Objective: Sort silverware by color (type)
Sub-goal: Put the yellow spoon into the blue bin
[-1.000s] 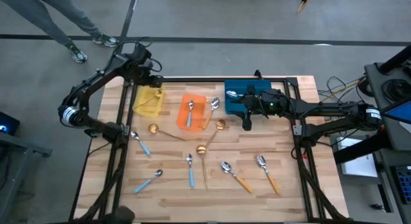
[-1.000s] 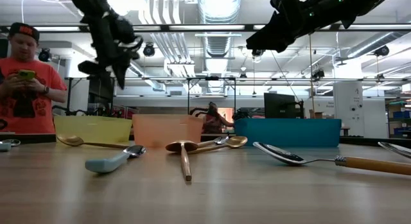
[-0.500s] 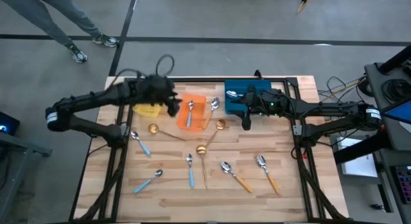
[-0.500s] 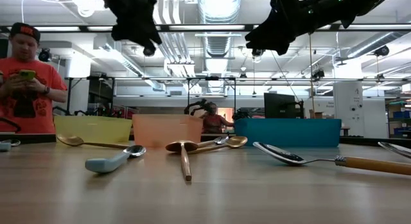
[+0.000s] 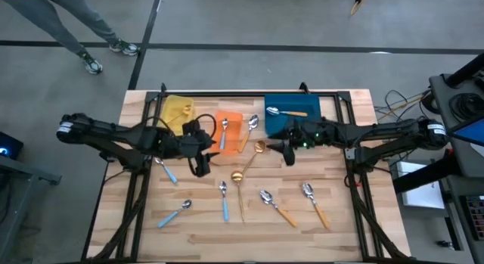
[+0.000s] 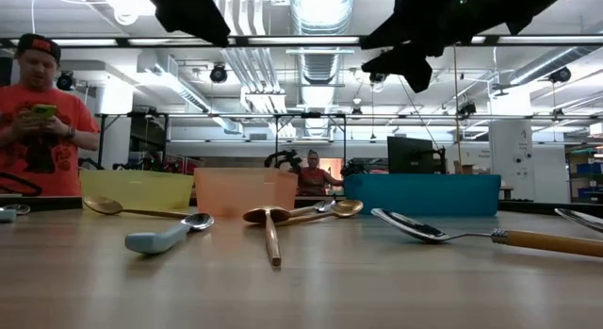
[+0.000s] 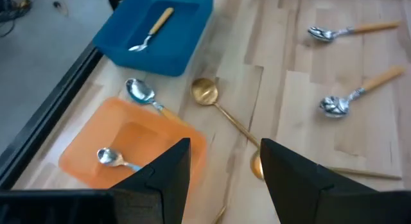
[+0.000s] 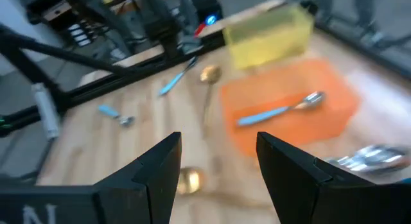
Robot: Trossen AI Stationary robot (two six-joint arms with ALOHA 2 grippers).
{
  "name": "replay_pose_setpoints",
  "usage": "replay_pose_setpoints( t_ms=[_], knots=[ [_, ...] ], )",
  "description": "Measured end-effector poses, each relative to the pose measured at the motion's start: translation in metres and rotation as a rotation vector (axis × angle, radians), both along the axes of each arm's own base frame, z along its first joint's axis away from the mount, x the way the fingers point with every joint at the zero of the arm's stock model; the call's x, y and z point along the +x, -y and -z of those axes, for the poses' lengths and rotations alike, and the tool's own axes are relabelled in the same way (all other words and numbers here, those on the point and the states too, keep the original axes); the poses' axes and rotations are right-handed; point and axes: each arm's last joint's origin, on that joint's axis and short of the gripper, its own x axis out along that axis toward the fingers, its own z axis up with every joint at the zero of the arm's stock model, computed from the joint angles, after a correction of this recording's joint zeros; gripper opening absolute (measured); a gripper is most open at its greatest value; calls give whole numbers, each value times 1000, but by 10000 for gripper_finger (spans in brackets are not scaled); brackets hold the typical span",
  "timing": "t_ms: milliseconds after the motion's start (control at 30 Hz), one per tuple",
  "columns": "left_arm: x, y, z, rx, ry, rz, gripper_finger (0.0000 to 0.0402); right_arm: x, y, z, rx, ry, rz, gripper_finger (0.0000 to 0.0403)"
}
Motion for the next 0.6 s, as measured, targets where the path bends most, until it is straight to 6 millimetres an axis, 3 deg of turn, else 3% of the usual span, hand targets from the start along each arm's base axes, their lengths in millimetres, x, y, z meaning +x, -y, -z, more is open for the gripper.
replay_pose_setpoints(
  t_ms=[367, 600],
  knots=[
    [3, 6, -3, 95, 13, 83, 168, 28, -56, -1, 138, -46, -81, 194],
    [3, 8, -1, 100, 13, 97, 168, 52, -86, 1, 190, -283, -101, 194]
  ],
)
